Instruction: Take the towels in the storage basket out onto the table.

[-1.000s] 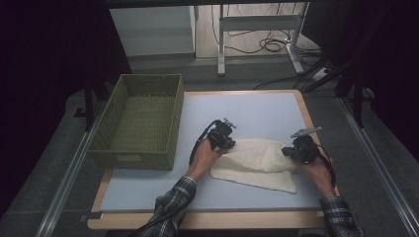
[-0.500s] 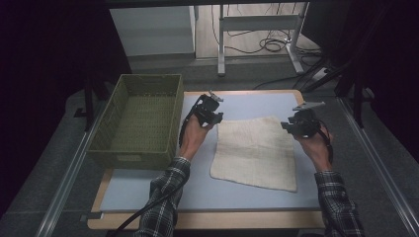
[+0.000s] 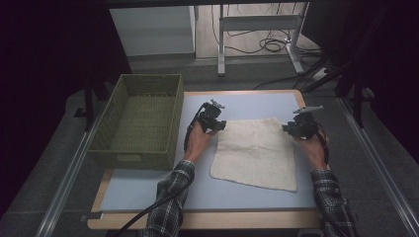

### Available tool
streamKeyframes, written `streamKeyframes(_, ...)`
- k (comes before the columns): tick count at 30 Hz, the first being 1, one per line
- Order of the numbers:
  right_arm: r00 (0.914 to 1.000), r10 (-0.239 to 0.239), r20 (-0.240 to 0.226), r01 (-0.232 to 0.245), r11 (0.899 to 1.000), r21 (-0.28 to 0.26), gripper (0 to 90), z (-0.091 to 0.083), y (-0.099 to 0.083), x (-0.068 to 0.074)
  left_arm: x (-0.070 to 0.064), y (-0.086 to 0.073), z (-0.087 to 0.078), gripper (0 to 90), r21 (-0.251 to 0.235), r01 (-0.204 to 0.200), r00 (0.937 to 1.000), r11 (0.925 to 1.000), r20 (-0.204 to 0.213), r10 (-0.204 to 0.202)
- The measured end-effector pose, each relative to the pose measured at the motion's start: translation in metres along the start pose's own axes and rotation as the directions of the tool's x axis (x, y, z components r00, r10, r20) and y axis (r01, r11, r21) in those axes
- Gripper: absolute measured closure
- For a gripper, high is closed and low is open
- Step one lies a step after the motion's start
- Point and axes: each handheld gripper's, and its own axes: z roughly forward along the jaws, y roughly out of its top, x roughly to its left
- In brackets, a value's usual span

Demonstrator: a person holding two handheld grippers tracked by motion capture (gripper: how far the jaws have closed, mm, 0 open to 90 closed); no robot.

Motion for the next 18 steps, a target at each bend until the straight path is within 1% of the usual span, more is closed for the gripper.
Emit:
streamKeyframes(1,0.9999,-0.010,0.005,0.010,1.000,0.003,67.0,0.005,-0.001,0.002,-0.001,-0.002,0.003,49.0,0.005,0.002,1.0000,1.0000,0.002,-0.002)
streamKeyframes(2,1.0000,-0.005,-0.003,0.005,1.000,0.013,75.1,0.010,-0.001,0.004,-0.002,-0.003,0.005,48.1,0.009,0.002,1.0000,1.0000,0.004,-0.002)
streamKeyframes(3,0.9984,-0.042,0.038,0.040,0.998,0.043,88.1,0.016,-0.001,0.011,-0.003,-0.006,0.008,48.1,0.017,-0.001,1.0000,0.9999,0.006,0.001)
streamKeyframes(4,0.9959,-0.062,0.066,0.059,0.997,0.042,88.6,0.014,0.001,0.013,-0.004,-0.006,0.009,48.1,0.019,-0.008,1.0000,0.9998,0.002,0.008)
streamKeyframes(5,0.9917,-0.078,0.102,0.078,0.997,0.006,88.7,0.006,0.008,0.016,-0.004,-0.006,0.009,47.9,0.020,-0.015,0.9999,0.9997,-0.002,0.015)
streamKeyframes(6,0.9899,-0.076,0.120,0.081,0.996,-0.043,88.6,-0.005,0.014,0.018,-0.004,-0.006,0.009,47.7,0.020,-0.017,0.9998,0.9997,-0.005,0.017)
streamKeyframes(7,0.9899,-0.065,0.126,0.077,0.993,-0.089,87.7,-0.016,0.020,0.019,-0.003,-0.006,0.009,47.7,0.017,-0.017,0.9998,0.9997,-0.010,0.017)
streamKeyframes(8,0.9906,-0.056,0.124,0.069,0.993,-0.097,79.9,-0.024,0.026,0.019,-0.002,-0.006,0.008,47.6,0.013,-0.013,0.9998,0.9998,-0.012,0.013)
streamKeyframes(9,0.9906,-0.056,0.124,0.069,0.993,-0.097,79.9,-0.024,0.026,0.019,-0.002,-0.006,0.008,46.8,0.013,-0.013,0.9998,0.9998,-0.012,0.013)
streamKeyframes(10,0.9908,-0.049,0.126,0.059,0.995,-0.081,63.5,-0.026,0.030,0.018,0.000,-0.005,0.008,46.8,0.009,-0.002,0.9999,1.0000,-0.012,0.002)
streamKeyframes(11,0.9846,-0.056,0.165,0.063,0.997,-0.035,58.8,-0.029,0.034,0.012,0.002,-0.005,0.007,46.6,-0.002,0.016,0.9998,0.9999,-0.008,-0.016)
streamKeyframes(12,0.9846,-0.056,0.165,0.063,0.997,-0.035,58.8,-0.029,0.034,0.012,0.002,-0.005,0.007,46.5,-0.002,0.016,0.9998,0.9999,-0.008,-0.016)
streamKeyframes(13,0.9871,-0.011,0.160,0.018,0.999,-0.043,58.8,-0.030,0.030,0.001,0.003,-0.004,0.005,46.6,-0.004,0.011,0.9999,0.9999,-0.011,-0.011)
streamKeyframes(14,0.9871,0.020,0.159,-0.013,0.999,-0.043,58.8,-0.029,0.027,-0.005,0.003,-0.004,0.005,46.6,-0.004,0.011,0.9999,0.9999,-0.011,-0.011)
streamKeyframes(15,0.9870,0.039,0.156,-0.034,0.999,-0.040,58.9,-0.027,0.024,-0.010,0.004,-0.004,0.005,46.6,-0.003,0.009,0.9999,1.0000,-0.012,-0.009)
streamKeyframes(16,0.9870,0.039,0.156,-0.034,0.999,-0.040,58.9,-0.027,0.024,-0.010,0.005,-0.003,0.005,46.6,-0.004,0.008,0.9999,1.0000,-0.014,-0.009)
streamKeyframes(17,0.9889,0.078,0.126,-0.076,0.997,-0.026,59.0,-0.021,0.017,-0.020,0.007,-0.003,0.005,46.6,-0.009,0.020,0.9998,0.9998,-0.005,-0.020)
streamKeyframes(18,0.9889,0.078,0.126,-0.076,0.997,-0.026,59.0,-0.021,0.017,-0.020,0.007,-0.003,0.005,46.6,-0.009,0.020,0.9998,0.9998,-0.005,-0.020)
